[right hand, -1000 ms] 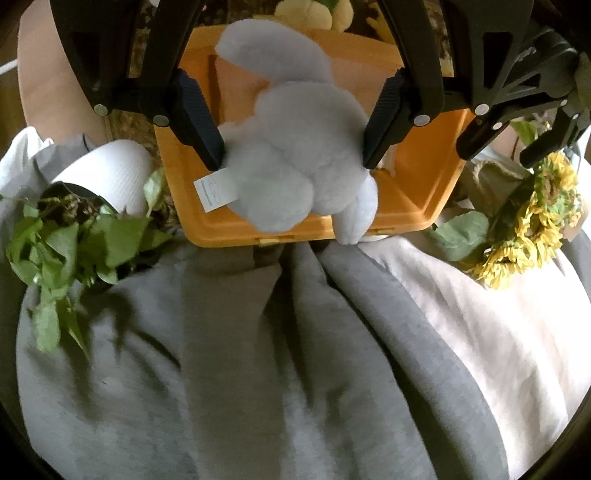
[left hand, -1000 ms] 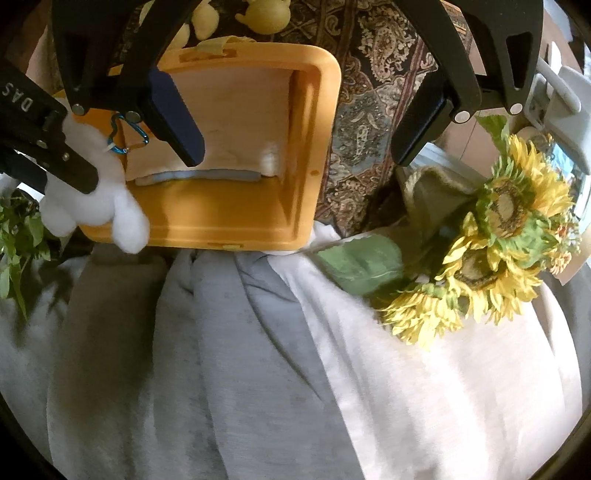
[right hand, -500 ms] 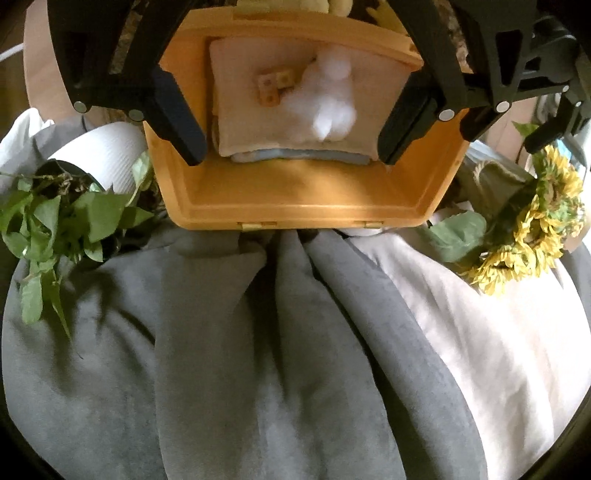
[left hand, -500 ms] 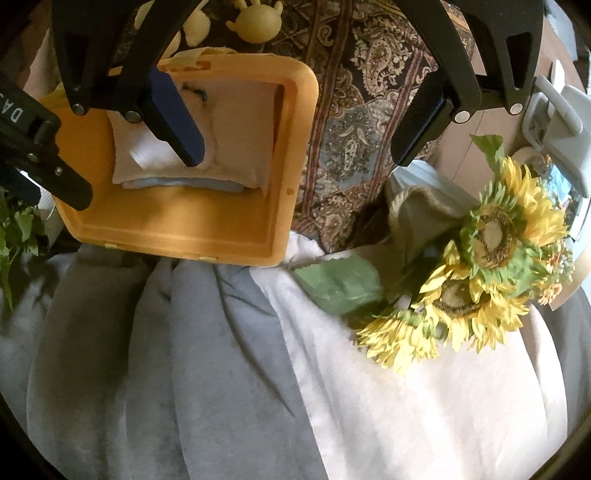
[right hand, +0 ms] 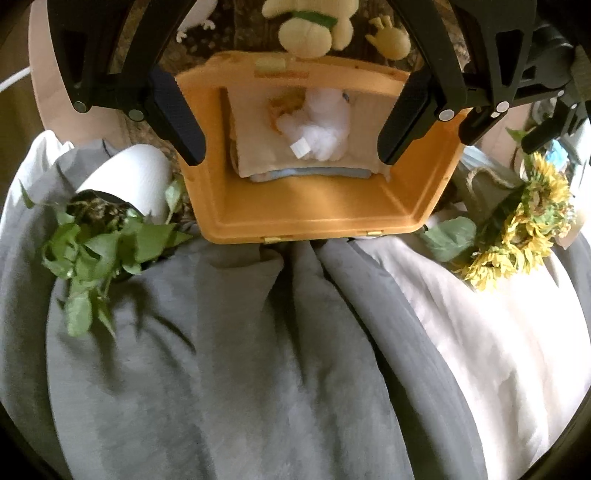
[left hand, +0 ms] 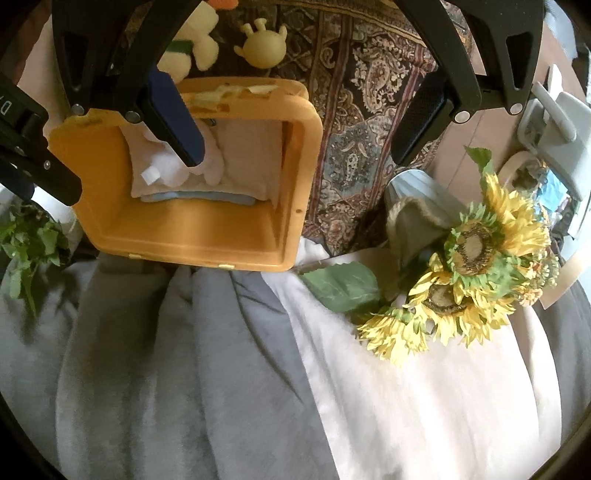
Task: Organize objects
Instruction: 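Lower the bunny into the orange crate and open the right tool, then withdraw the right tool and move it to the yellow plush duck, then close the right tool on the yellow plush duck's body, then grasp the small yellow round toy with the left tool while the right tool holds the duck, then carry the yellow toy with the left tool while the right tool carries the duck to the crate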
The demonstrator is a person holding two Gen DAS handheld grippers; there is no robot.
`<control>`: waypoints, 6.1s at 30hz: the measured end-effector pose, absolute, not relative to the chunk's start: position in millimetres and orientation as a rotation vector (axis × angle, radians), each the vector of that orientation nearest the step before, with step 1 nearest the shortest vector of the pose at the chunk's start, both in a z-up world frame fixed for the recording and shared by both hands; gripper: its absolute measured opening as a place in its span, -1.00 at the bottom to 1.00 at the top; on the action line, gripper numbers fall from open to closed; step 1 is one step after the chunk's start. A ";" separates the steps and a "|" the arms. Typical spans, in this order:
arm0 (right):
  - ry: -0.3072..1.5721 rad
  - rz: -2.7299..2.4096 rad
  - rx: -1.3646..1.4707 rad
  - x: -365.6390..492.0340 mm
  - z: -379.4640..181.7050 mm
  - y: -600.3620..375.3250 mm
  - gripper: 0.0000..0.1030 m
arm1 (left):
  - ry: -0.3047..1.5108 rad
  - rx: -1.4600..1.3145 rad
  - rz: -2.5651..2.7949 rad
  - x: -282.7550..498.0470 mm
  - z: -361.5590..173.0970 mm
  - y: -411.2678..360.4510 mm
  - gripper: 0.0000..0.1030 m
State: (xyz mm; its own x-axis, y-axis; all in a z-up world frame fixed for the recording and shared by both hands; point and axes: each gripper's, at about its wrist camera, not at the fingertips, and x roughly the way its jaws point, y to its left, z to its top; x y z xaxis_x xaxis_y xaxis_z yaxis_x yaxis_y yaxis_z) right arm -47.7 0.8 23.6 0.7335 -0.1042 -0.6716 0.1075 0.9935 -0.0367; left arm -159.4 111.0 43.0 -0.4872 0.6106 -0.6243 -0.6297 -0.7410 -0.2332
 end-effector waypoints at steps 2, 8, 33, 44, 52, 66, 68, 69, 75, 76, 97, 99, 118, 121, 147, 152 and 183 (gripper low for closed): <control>0.735 -0.121 0.014 -55.7 26.8 -0.9 0.83 | 0.034 -0.910 2.220 -154.7 45.2 106.8 1.00; 0.731 -0.139 0.036 -80.0 31.7 -6.2 0.83 | 0.043 -0.899 2.208 -140.7 47.9 95.2 1.00; 0.921 -0.050 0.003 -124.1 -28.5 -0.6 0.83 | 0.185 -1.121 2.108 -115.3 -21.2 68.3 1.00; 1.009 -0.019 0.005 -131.3 -61.7 9.9 0.83 | 0.227 -1.182 2.071 -114.1 -44.4 57.1 1.00; 1.045 0.004 -0.003 -129.9 -76.9 19.2 0.83 | 0.237 -1.245 2.059 -122.7 -60.9 49.9 1.00; 1.151 -0.023 0.005 -116.2 -115.7 17.9 0.83 | 0.281 -1.300 2.008 -131.6 -80.7 57.5 1.00; 1.169 -0.022 0.007 -113.8 -120.8 16.6 0.83 | 0.286 -1.305 1.997 -132.7 -82.8 60.1 1.00; 1.177 -0.024 0.009 -112.7 -123.4 16.2 0.83 | 0.290 -1.308 1.993 -133.2 -83.9 61.5 1.00; 1.231 -0.034 0.023 -105.2 -140.9 15.4 0.81 | 0.303 -1.327 1.972 -134.9 -90.9 67.1 1.00; 1.240 -0.033 0.028 -104.0 -143.8 15.5 0.81 | 0.303 -1.331 1.972 -135.3 -91.9 67.5 1.00; 1.242 0.033 0.025 -105.1 -143.3 12.0 0.11 | 0.349 -1.308 1.930 -130.3 -91.7 81.2 1.00; 1.234 0.031 0.017 -107.2 -140.0 10.7 0.10 | 0.353 -1.303 1.925 -128.2 -90.3 82.1 1.00; 1.167 -0.033 0.054 -116.9 -106.6 -20.2 0.10 | 0.356 -1.272 1.854 -119.4 -91.9 109.3 0.92; 1.170 -0.039 0.059 -128.5 -107.1 -34.0 0.10 | 0.357 -1.271 1.840 -118.4 -95.2 121.2 0.90; 1.227 -0.058 0.064 -104.2 -132.9 -36.5 0.10 | 0.335 -1.296 1.699 -114.9 -121.2 163.0 -0.10; 1.216 -0.054 0.060 -105.9 -128.6 -36.2 0.10 | 0.320 -1.278 1.725 -113.9 -114.4 153.9 -0.10; 0.966 0.070 0.031 -162.4 -32.5 -11.9 0.10 | 0.122 -1.057 1.862 -85.9 -8.0 86.0 -0.10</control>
